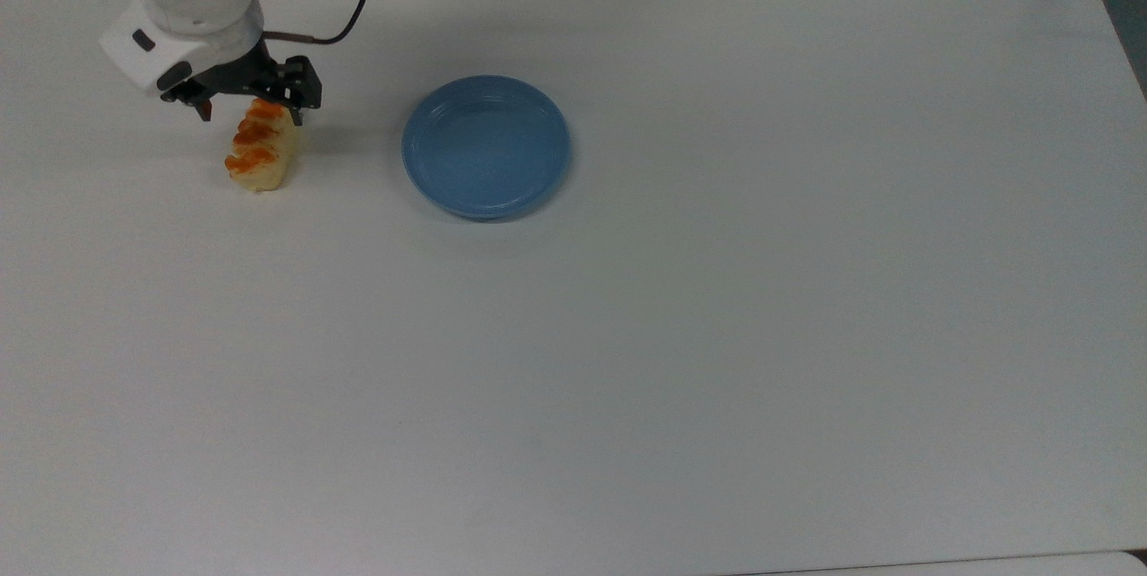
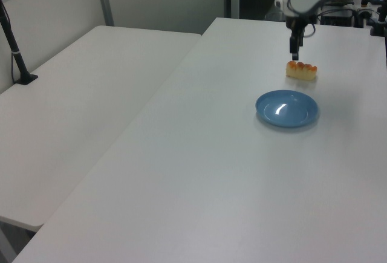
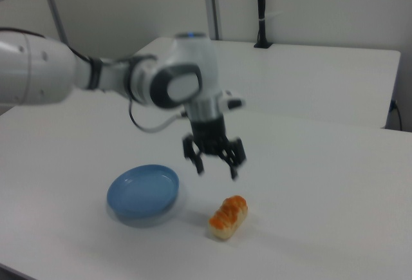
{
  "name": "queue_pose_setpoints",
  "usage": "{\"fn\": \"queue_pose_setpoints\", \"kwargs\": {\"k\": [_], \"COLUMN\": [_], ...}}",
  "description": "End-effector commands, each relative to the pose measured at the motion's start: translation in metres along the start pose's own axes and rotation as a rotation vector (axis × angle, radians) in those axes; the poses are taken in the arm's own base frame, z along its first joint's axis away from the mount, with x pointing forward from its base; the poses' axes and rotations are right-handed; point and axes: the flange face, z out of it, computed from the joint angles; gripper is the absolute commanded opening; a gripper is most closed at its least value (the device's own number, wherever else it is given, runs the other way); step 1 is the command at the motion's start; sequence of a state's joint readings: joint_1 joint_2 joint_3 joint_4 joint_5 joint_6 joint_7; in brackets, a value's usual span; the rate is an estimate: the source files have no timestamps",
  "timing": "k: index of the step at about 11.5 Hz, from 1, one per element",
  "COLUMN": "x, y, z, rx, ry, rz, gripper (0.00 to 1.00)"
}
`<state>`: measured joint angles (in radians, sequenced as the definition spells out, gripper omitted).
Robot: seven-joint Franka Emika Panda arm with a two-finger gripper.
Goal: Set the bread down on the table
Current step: 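Set the bread roll on the table, open the gripper and lift away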
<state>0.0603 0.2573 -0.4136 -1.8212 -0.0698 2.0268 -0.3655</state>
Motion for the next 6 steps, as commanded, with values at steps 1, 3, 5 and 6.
{"fn": "queue_pose_setpoints", "kwargs": {"k": [1, 3, 5, 6], "x": [-0.003, -0.012, -0.016, -0.016], "y": [-0.068, -0.122, -0.167, -0.181], "z": [-0.111, -0.172, -0.195, -0.201], "rx": [0.086, 0.1, 0.096, 0.1], "ry": [0.051, 0.065, 0.043, 0.048], "rz": [0.053, 0.161, 0.177, 0.152], "gripper": [1.0, 1.0, 1.0, 1.0]}}
